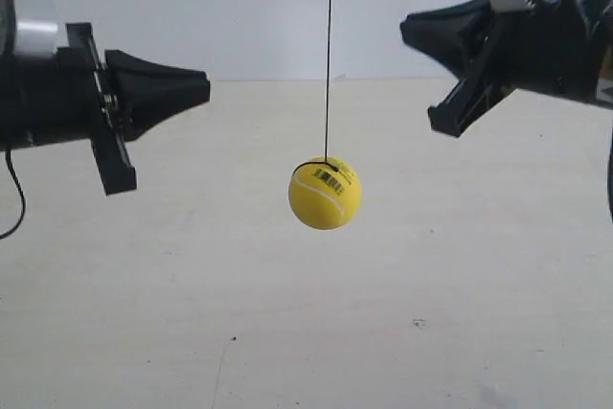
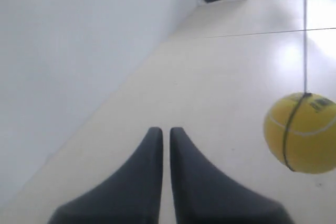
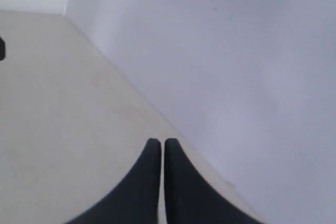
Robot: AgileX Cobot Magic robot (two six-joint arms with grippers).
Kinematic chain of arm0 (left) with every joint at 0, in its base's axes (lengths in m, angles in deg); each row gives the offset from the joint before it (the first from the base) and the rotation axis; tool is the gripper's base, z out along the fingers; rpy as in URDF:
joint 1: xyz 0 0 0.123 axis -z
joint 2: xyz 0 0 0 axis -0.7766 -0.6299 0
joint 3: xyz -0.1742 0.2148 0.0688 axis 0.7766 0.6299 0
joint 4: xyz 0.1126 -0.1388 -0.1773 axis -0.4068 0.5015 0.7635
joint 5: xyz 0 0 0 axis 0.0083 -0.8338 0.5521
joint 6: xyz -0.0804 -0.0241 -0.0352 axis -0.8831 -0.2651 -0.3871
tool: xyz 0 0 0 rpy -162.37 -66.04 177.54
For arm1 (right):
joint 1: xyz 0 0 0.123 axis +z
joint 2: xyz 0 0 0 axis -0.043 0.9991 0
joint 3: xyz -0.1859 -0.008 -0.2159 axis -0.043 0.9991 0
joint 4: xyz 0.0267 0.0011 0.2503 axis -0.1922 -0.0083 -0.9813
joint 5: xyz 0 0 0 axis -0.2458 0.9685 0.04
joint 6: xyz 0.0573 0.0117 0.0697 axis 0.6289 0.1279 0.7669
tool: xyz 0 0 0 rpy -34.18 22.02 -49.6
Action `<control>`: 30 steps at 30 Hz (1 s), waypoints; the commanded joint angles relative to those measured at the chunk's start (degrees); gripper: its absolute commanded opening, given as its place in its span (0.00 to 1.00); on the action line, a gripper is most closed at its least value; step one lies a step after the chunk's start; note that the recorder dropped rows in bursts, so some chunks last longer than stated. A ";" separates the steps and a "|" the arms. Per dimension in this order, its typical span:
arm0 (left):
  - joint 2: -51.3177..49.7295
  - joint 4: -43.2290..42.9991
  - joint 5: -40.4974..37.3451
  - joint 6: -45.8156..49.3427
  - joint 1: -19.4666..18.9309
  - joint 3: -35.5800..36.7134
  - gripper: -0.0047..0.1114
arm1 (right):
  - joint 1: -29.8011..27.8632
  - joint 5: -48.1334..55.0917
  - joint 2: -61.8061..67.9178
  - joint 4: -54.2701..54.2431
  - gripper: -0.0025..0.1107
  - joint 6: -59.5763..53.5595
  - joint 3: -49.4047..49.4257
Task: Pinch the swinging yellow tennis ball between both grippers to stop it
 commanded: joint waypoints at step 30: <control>85.00 11.31 -41.07 -15.72 -0.18 26.70 0.08 | 0.04 24.35 -63.36 -43.12 0.02 -24.13 30.75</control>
